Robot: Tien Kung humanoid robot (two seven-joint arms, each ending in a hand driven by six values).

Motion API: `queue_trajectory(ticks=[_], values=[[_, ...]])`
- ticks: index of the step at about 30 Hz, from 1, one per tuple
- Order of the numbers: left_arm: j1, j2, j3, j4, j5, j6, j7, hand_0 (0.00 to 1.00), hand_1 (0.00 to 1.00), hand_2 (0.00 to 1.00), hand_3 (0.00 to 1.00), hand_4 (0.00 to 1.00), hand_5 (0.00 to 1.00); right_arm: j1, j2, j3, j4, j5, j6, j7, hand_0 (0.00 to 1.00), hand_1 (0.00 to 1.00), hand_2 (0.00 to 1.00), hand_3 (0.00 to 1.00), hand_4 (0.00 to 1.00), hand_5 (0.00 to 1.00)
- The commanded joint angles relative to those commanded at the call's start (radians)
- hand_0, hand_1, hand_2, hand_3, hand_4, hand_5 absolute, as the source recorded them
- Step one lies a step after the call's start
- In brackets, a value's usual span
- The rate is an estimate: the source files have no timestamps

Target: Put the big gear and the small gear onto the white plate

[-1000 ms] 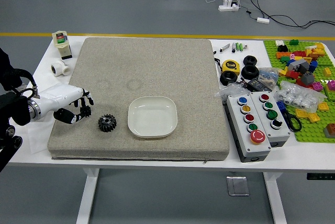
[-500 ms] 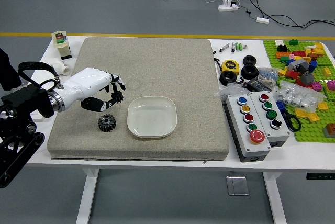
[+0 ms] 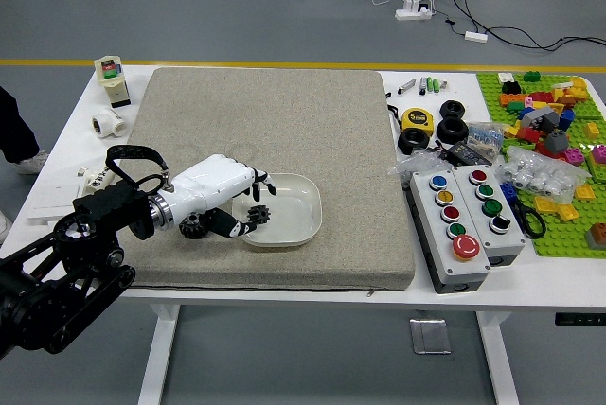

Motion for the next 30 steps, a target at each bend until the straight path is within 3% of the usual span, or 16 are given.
queue_trajectory(ticks=[1,5,10,16,20,24,25,30], values=[[0.000,0.001,0.003,0.001,0.003,-0.004,0.001,0.640,0.747,0.825,0.868,0.998,0.396,0.000,0.000,-0.001,0.000,0.000,0.000,0.000,0.762,0.801,0.830,0.762,0.931,0.791],[0.006,0.003,-0.011,-0.010,0.010,-0.010,0.000,0.640,0.747,0.825,0.868,0.998,0.396,-0.002,0.000,-0.004,-0.001,0.002,0.000,0.001,0.762,0.801,0.830,0.762,0.931,0.791],[0.021,0.012,-0.073,-0.066,0.007,-0.019,-0.009,0.654,0.774,0.864,0.890,0.998,0.400,-0.007,0.001,-0.005,-0.002,0.004,0.000,0.002,0.762,0.801,0.830,0.758,0.931,0.791],[0.028,0.018,-0.141,-0.072,-0.006,0.002,-0.014,0.657,0.773,0.867,0.890,0.998,0.440,-0.011,0.002,-0.008,-0.003,0.004,0.000,0.002,0.762,0.801,0.827,0.760,0.931,0.791],[0.043,0.026,-0.189,-0.081,0.022,-0.016,-0.017,0.650,0.756,0.828,0.866,0.998,0.411,-0.013,0.004,-0.007,-0.004,0.005,0.000,0.003,0.762,0.801,0.829,0.760,0.931,0.790],[0.068,0.061,-0.226,-0.095,0.045,-0.072,-0.025,0.650,0.756,0.828,0.866,0.998,0.411,-0.014,0.004,-0.006,-0.004,0.004,0.000,0.002,0.762,0.801,0.829,0.760,0.931,0.790],[0.077,0.079,-0.233,-0.100,0.050,-0.094,-0.028,0.645,0.730,0.788,0.839,0.998,0.278,-0.014,0.005,-0.005,-0.005,0.005,0.000,0.003,0.762,0.799,0.829,0.759,0.931,0.790],[0.101,0.132,-0.235,-0.105,0.060,-0.134,-0.041,0.645,0.730,0.788,0.839,0.998,0.278,-0.015,0.005,-0.005,-0.006,0.004,0.000,0.003,0.762,0.799,0.829,0.759,0.931,0.790]])
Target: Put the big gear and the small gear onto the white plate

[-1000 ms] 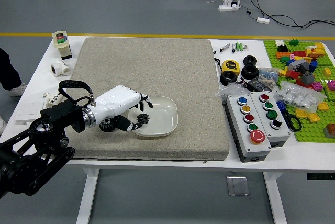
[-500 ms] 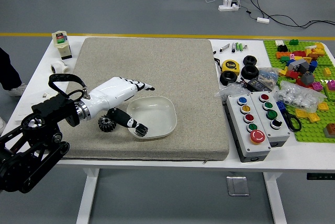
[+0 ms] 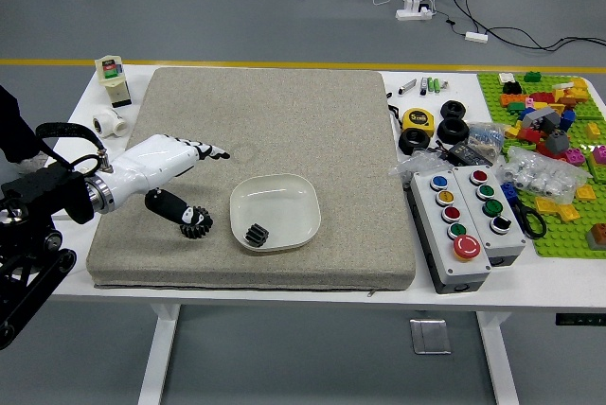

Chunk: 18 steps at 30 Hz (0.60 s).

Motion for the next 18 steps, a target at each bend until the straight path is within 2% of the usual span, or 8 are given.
queue_trajectory(ticks=[1,3,6,7,12,13,18], values=[[0.003,0.004,0.001,0.001,0.002,-0.002,-0.001,0.644,0.716,0.779,0.831,0.998,0.246,0.000,0.000,0.000,0.000,0.001,0.000,0.000,0.762,0.799,0.829,0.759,0.931,0.789],[0.011,0.013,0.007,0.007,0.002,-0.003,-0.002,0.644,0.716,0.779,0.831,0.998,0.246,0.000,0.000,0.000,0.000,0.000,0.000,0.000,0.762,0.799,0.829,0.759,0.931,0.789],[0.018,0.012,0.014,0.016,0.002,0.001,-0.002,0.644,0.716,0.779,0.831,0.998,0.246,0.000,0.001,-0.002,-0.001,0.001,0.000,0.000,0.762,0.799,0.829,0.759,0.931,0.789],[0.020,0.010,0.017,0.019,0.002,0.004,-0.001,0.636,0.703,0.763,0.822,0.998,0.220,0.000,0.001,-0.002,-0.001,0.001,0.000,0.000,0.762,0.800,0.828,0.759,0.931,0.789],[0.019,-0.008,0.036,0.045,0.002,0.026,0.001,0.636,0.703,0.763,0.822,0.998,0.220,0.002,0.001,-0.003,-0.001,0.002,-0.001,0.000,0.762,0.800,0.828,0.759,0.931,0.789],[0.018,-0.012,0.039,0.052,0.002,0.030,0.002,0.600,0.682,0.726,0.810,0.968,0.206,0.002,0.001,-0.003,0.000,0.003,-0.001,0.000,0.762,0.800,0.827,0.759,0.931,0.789],[0.014,-0.030,0.049,0.085,-0.008,0.045,0.006,0.600,0.682,0.726,0.810,0.968,0.206,0.004,0.000,-0.001,0.000,0.001,-0.001,0.000,0.762,0.800,0.827,0.759,0.931,0.789]])
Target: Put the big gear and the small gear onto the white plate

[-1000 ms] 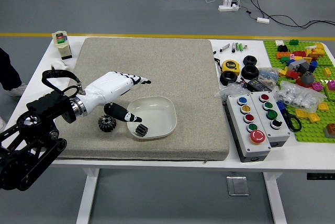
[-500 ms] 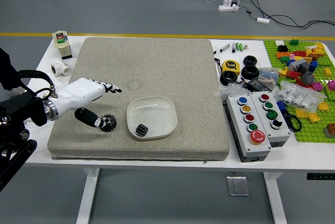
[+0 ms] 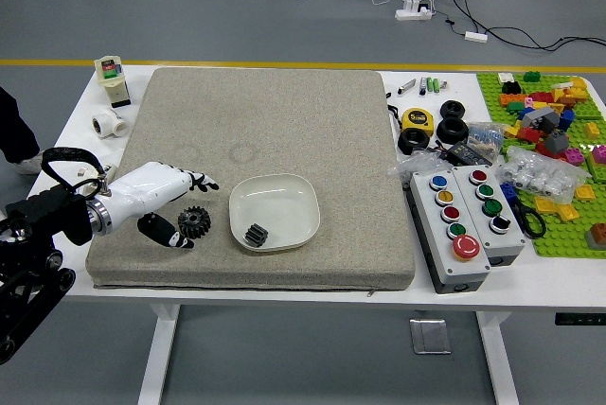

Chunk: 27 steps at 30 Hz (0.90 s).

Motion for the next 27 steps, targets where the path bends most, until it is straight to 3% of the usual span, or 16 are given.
queue_trajectory(ticks=[1,6,7,13,14,19,20,25,26,27], values=[[-0.001,-0.003,0.003,0.006,-0.004,0.005,0.000,0.548,0.656,0.702,0.768,0.929,0.197,0.000,0.000,0.000,0.000,0.000,0.000,0.000,0.761,0.799,0.827,0.759,0.930,0.789],[-0.011,-0.014,0.012,0.042,-0.020,0.013,0.002,0.548,0.656,0.702,0.768,0.929,0.197,0.002,-0.001,0.000,0.001,-0.001,0.000,-0.001,0.761,0.799,0.827,0.759,0.930,0.789],[-0.012,-0.014,0.013,0.044,-0.021,0.014,0.002,0.499,0.577,0.610,0.690,0.595,0.039,0.002,-0.001,0.000,0.001,-0.002,0.000,-0.001,0.762,0.800,0.827,0.758,0.930,0.789],[-0.015,-0.018,0.026,0.074,-0.041,0.010,0.004,0.499,0.577,0.610,0.690,0.595,0.039,0.004,-0.001,0.000,0.001,-0.001,0.001,-0.002,0.762,0.800,0.828,0.758,0.930,0.789],[-0.015,-0.018,0.028,0.076,-0.043,0.010,0.004,0.465,0.542,0.578,0.656,0.442,0.002,0.004,-0.001,0.000,0.001,-0.001,0.001,-0.002,0.762,0.800,0.828,0.758,0.930,0.789],[-0.018,-0.020,0.031,0.086,-0.050,0.007,0.008,0.465,0.542,0.578,0.656,0.442,0.002,0.004,-0.002,0.001,0.001,-0.001,0.000,-0.001,0.762,0.800,0.828,0.758,0.930,0.789],[-0.019,-0.019,0.032,0.089,-0.052,0.006,0.011,0.378,0.472,0.513,0.569,0.228,0.002,0.005,-0.002,0.001,0.001,-0.001,0.000,-0.001,0.762,0.799,0.828,0.758,0.930,0.789],[-0.023,-0.015,0.022,0.083,-0.056,0.003,0.016,0.378,0.472,0.513,0.569,0.228,0.002,0.006,-0.001,0.000,0.001,0.000,0.000,-0.001,0.762,0.799,0.828,0.758,0.930,0.789],[-0.023,-0.014,0.016,0.079,-0.058,0.002,0.017,0.337,0.439,0.481,0.543,0.108,0.002,0.006,-0.001,0.001,0.001,0.000,0.000,-0.001,0.761,0.799,0.828,0.758,0.930,0.789],[-0.024,-0.012,0.009,0.074,-0.059,0.001,0.018,0.337,0.439,0.481,0.543,0.108,0.002,0.006,-0.001,0.001,0.001,0.000,0.000,-0.001,0.761,0.799,0.828,0.758,0.930,0.789]])
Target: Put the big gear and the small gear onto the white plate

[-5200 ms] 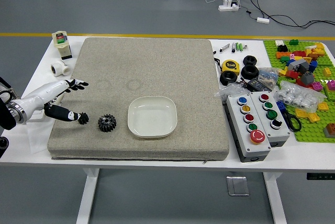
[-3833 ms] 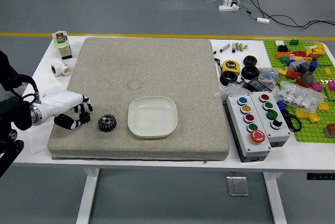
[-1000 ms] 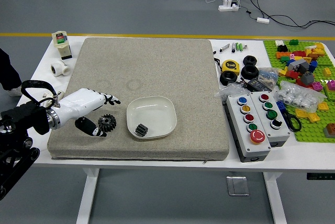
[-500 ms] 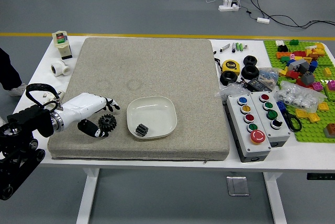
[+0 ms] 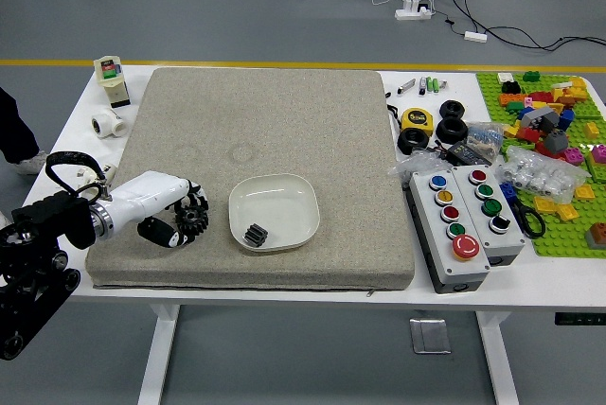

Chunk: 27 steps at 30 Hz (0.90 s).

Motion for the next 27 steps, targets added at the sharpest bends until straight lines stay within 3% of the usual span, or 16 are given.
queue_trajectory(ticks=[9,16,17,22,23,27], values=[[-0.032,0.003,-0.023,-0.068,-0.037,0.004,0.015,0.323,0.430,0.476,0.538,0.065,0.002,0.001,0.000,0.002,0.000,-0.001,0.000,-0.001,0.761,0.799,0.828,0.758,0.929,0.790],[-0.092,-0.039,0.072,-0.092,-0.100,0.079,0.002,0.318,0.426,0.472,0.538,0.060,0.002,0.002,-0.001,0.001,0.001,-0.002,0.000,-0.001,0.762,0.799,0.828,0.757,0.928,0.791],[-0.101,-0.049,0.086,-0.085,-0.100,0.092,-0.001,0.343,0.470,0.513,0.569,0.405,0.003,0.003,-0.001,0.001,0.001,-0.002,-0.001,-0.001,0.762,0.800,0.828,0.758,0.929,0.789],[-0.135,-0.092,0.147,-0.026,-0.114,0.150,-0.011,0.343,0.470,0.513,0.569,0.405,0.003,0.006,-0.003,-0.002,0.002,-0.001,-0.001,-0.001,0.762,0.800,0.828,0.758,0.929,0.789],[-0.140,-0.099,0.155,-0.015,-0.112,0.157,-0.012,0.417,0.553,0.580,0.618,0.821,0.182,0.006,-0.003,-0.003,0.002,-0.001,-0.001,-0.001,0.762,0.799,0.829,0.758,0.929,0.790],[-0.162,-0.130,0.193,0.044,-0.102,0.188,-0.014,0.417,0.553,0.580,0.618,0.821,0.182,0.008,-0.004,-0.004,0.002,-0.001,-0.001,-0.001,0.762,0.799,0.829,0.758,0.929,0.790]])
